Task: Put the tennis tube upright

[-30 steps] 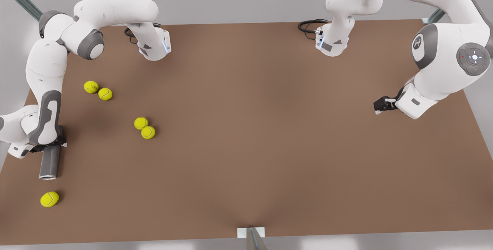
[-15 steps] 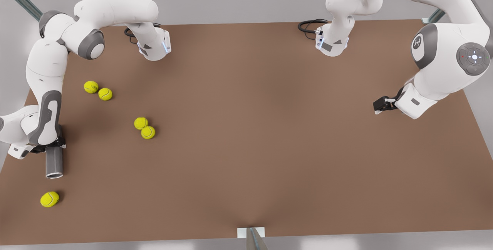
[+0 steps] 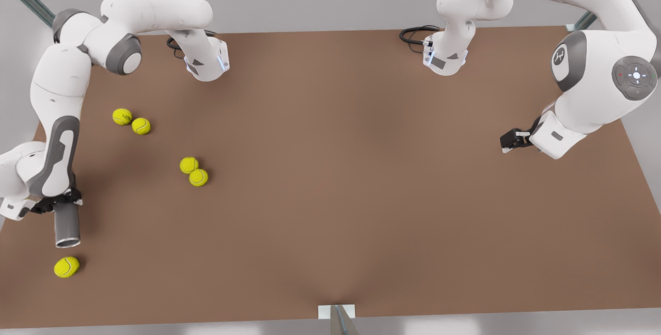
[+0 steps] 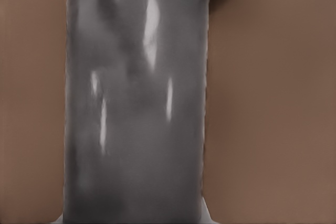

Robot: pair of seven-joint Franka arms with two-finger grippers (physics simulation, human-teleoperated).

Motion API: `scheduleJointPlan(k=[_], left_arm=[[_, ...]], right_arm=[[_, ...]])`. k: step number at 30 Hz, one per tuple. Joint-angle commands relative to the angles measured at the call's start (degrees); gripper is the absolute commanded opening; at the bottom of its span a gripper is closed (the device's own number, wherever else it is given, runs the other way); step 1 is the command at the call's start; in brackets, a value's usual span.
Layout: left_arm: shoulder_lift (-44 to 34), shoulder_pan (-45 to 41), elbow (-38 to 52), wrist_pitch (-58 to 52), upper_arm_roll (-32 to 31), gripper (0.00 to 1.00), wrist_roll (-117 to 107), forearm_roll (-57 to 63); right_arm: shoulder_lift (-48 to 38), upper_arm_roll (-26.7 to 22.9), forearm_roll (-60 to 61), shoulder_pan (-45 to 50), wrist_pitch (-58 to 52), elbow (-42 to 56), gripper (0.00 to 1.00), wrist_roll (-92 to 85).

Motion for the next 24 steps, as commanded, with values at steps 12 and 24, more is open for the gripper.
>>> scheduleJointPlan(k=[12, 24], left_arm=[[0.0, -0.1, 0.8, 0.0, 0.0, 1.00, -5.4, -0.1], [0.1, -0.4, 0.8, 0.0, -0.4, 1.00, -6.1, 0.0]], right_arm=[[-6.8, -0.5, -11.1, 24.6, -17.0, 9.0, 0.78, 0.0], [-6.6, -0.5, -21.8, 56.3, -22.5, 16.4, 0.78, 3.2]])
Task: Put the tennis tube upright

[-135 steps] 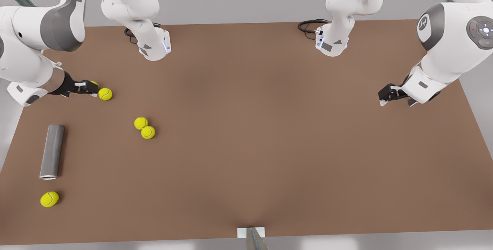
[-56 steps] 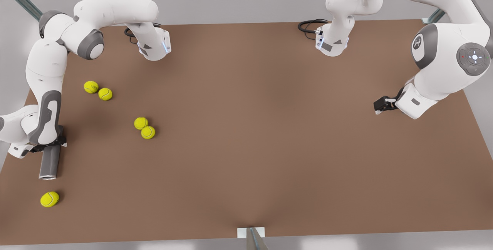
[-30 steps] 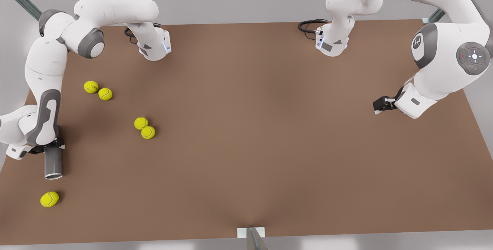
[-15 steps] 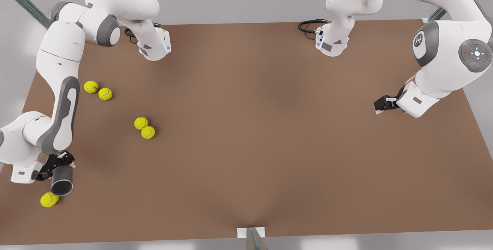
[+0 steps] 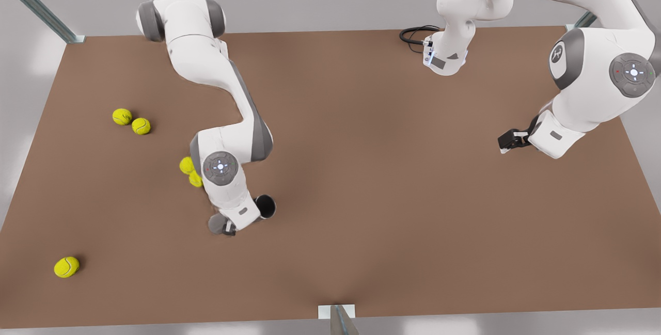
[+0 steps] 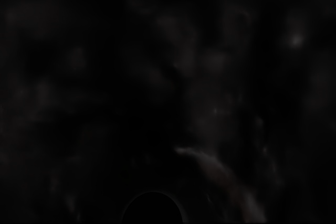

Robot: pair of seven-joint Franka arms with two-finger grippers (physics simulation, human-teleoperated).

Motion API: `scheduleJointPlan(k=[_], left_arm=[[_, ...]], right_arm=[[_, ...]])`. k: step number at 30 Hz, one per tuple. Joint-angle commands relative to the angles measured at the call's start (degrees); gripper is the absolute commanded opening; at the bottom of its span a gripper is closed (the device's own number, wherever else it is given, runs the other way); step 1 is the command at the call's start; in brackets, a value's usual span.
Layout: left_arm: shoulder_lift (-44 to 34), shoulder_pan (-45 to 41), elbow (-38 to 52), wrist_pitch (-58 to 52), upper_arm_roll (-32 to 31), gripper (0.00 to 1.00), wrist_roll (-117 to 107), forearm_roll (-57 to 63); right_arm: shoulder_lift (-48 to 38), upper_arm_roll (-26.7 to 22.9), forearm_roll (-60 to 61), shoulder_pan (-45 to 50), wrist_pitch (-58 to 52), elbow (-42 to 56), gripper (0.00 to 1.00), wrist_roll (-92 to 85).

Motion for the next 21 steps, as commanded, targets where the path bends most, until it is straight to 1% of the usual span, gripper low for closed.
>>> scheduleJointPlan(k=[1, 3, 5, 7, 9, 11, 13, 16, 21], left_arm=[[-0.1, 0.0, 0.0, 0.1, 0.0, 1.00, -2.4, 0.0], [0.1, 0.1, 0.0, 0.2, 0.0, 1.00, -2.4, 0.0], [0.3, 0.0, 0.0, 0.2, 0.0, 1.00, -2.4, 0.1], [0.3, 0.0, 0.0, 0.2, 0.0, 1.00, -2.4, 0.1], [0.4, 0.0, 0.0, 0.3, 0.0, 1.00, -2.4, 0.1], [0.4, 0.0, 0.0, 0.3, 0.0, 1.00, -2.4, 0.2], [0.5, -0.1, 0.0, 0.2, -0.2, 1.00, -2.4, 0.5], [0.5, -0.1, 0.0, 0.2, -0.2, 1.00, -2.3, 0.2], [0.9, -0.1, 0.0, 0.2, -0.2, 1.00, -2.4, 0.1]], right_arm=[[0.2, 0.1, -2.3, 4.2, -2.0, 1.5, 0.78, 3.9], [1.1, 0.3, -2.5, 7.7, -1.7, 2.9, 0.78, 4.9], [4.0, 0.7, -3.2, 9.2, -1.2, 7.1, 0.78, 6.7], [5.5, 4.5, -3.2, 9.3, -1.0, 7.8, 0.78, 16.1], [7.8, 7.2, -3.2, 9.3, -0.9, 10.3, 0.78, 22.3], [10.1, 8.1, -3.2, 9.9, 2.5, 11.2, 0.78, 26.1], [11.4, 9.5, -3.2, 10.4, 2.8, 12.0, 0.78, 32.1], [14.7, 9.9, -3.2, 10.8, 3.8, 15.7, 0.78, 34.4], [18.2, 10.0, -3.2, 11.1, 9.1, 16.9, 0.78, 35.4]])
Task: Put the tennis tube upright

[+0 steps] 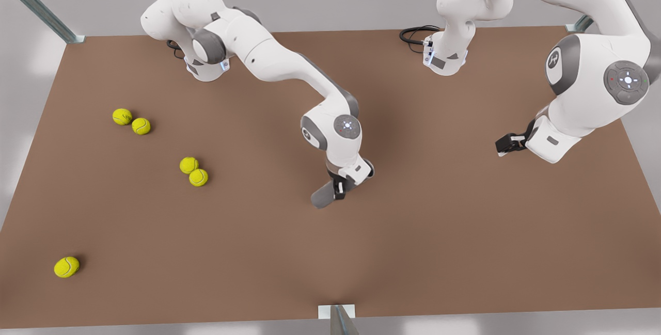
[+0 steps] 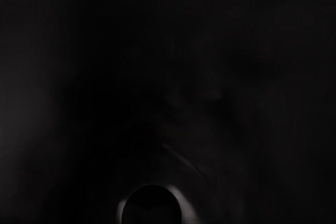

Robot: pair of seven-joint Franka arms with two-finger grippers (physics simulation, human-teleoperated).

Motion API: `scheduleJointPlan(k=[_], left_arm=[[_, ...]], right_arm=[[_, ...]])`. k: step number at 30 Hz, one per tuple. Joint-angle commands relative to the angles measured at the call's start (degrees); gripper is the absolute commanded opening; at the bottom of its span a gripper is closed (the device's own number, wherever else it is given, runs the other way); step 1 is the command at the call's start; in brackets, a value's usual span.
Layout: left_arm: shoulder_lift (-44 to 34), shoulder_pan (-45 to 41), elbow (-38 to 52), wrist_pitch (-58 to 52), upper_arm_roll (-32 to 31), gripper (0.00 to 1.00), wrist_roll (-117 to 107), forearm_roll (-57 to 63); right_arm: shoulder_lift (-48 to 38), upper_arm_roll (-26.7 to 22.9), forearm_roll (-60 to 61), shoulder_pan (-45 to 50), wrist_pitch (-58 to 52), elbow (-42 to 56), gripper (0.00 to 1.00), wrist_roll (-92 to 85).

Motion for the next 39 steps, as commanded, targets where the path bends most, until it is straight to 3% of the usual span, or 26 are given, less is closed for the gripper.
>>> scheduleJointPlan(k=[1, 13, 15, 31, 39], left_arm=[[0.0, 0.0, 0.0, 0.0, 0.0, 1.00, -0.8, 0.0], [0.0, 0.0, 0.0, 0.0, 0.0, 1.00, -0.8, 0.1], [0.0, 0.0, 0.0, 0.0, 0.0, 1.00, -0.8, 0.2], [0.4, -0.1, 0.0, 0.9, 0.0, 1.00, -0.8, 0.3], [0.5, -1.5, 0.0, 1.0, -0.1, 1.00, -3.5, 0.0]], right_arm=[[0.9, -0.1, 0.0, 0.0, 3.8, 0.9, 0.78, 16.7], [2.9, -0.1, -0.1, 0.5, 5.4, 1.1, 0.78, 16.7], [2.9, -0.1, -0.1, 0.5, 5.7, 1.1, 1.00, 16.7], [2.7, -0.2, -0.1, 0.9, 5.3, 1.1, 1.00, 16.5], [-1.3, -0.9, -0.1, 0.3, -1.3, 1.0, 1.00, 16.2]])
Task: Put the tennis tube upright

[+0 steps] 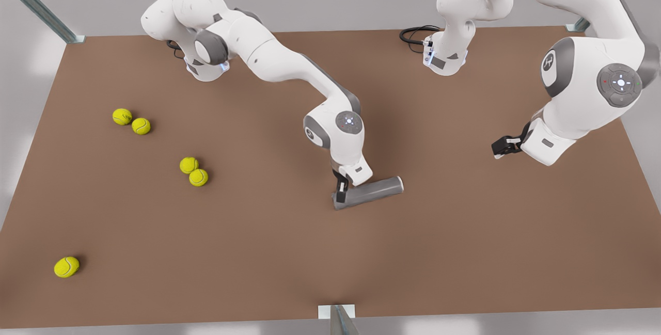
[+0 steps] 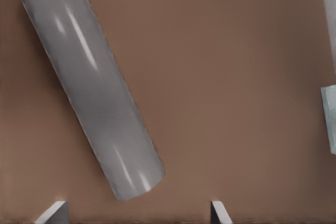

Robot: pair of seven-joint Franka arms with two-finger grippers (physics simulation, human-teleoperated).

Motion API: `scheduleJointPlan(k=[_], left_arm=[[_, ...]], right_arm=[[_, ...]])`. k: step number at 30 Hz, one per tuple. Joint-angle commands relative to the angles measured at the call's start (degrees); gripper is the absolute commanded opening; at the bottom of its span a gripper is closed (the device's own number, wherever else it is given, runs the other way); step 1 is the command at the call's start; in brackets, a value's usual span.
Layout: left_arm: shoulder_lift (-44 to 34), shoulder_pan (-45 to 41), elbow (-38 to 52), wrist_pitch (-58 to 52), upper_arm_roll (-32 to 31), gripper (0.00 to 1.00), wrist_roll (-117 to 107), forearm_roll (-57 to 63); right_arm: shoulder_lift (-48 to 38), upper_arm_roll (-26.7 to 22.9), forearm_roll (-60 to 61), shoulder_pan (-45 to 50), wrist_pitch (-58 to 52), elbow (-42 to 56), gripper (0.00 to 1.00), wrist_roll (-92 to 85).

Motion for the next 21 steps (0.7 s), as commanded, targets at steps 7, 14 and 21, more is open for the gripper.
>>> scheduleJointPlan(k=[7, 14, 21], left_arm=[[5.8, -10.8, -0.1, 11.7, -0.1, 1.00, -63.6, -6.7], [12.6, -22.4, -4.4, 30.9, 0.0, 1.00, -105.5, -6.6], [16.0, -22.4, -8.5, 41.7, 0.1, 1.00, -125.3, -7.0]], right_arm=[[-18.7, -3.8, 0.8, -16.1, -39.7, -0.4, 1.00, 1.7], [-26.3, -6.8, 0.9, -36.8, -48.8, -0.5, 1.00, 1.8], [-51.6, 4.3, -1.3, -42.9, -43.1, -29.3, 1.00, 33.4]])
